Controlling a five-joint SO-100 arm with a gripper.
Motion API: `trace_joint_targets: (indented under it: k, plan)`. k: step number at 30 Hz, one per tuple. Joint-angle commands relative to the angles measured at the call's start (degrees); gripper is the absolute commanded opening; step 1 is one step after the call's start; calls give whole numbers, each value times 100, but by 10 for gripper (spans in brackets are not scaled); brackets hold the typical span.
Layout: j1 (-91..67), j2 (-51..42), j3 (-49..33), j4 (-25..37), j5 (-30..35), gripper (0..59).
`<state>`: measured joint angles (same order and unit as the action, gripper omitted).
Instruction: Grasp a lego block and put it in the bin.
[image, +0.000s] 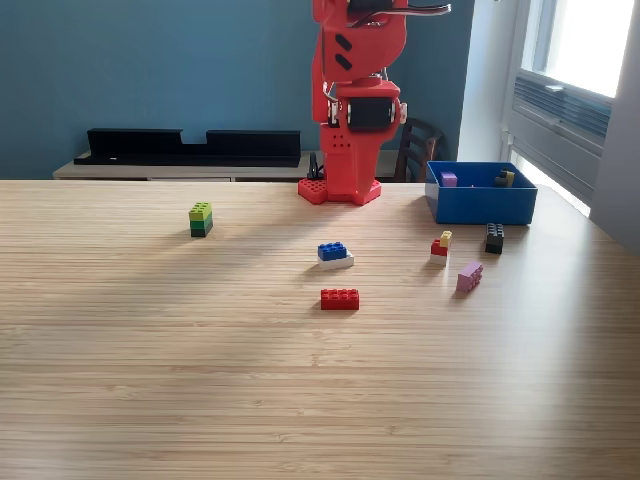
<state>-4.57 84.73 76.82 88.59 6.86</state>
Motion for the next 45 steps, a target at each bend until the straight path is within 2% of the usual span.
trace_joint_targets:
  k: [1,5,8,13,17,23,29,38,45]
  plan:
    - [-26,571,220,-334,132,7]
    - [-88,571,703,-580,-721,16]
    - [-35,571,1099,-791,-1318,100]
    - [97,589,1336,-826,-1951,243]
    - [158,668,1767,-844,-2575,305]
    - [369,668,2558,-1072,-3234,308]
    - [606,694,2962,-1477,-3384,294]
    - [738,694,3287,-2259,-3568,264]
    - [879,686,3375,-2628,-3524,256]
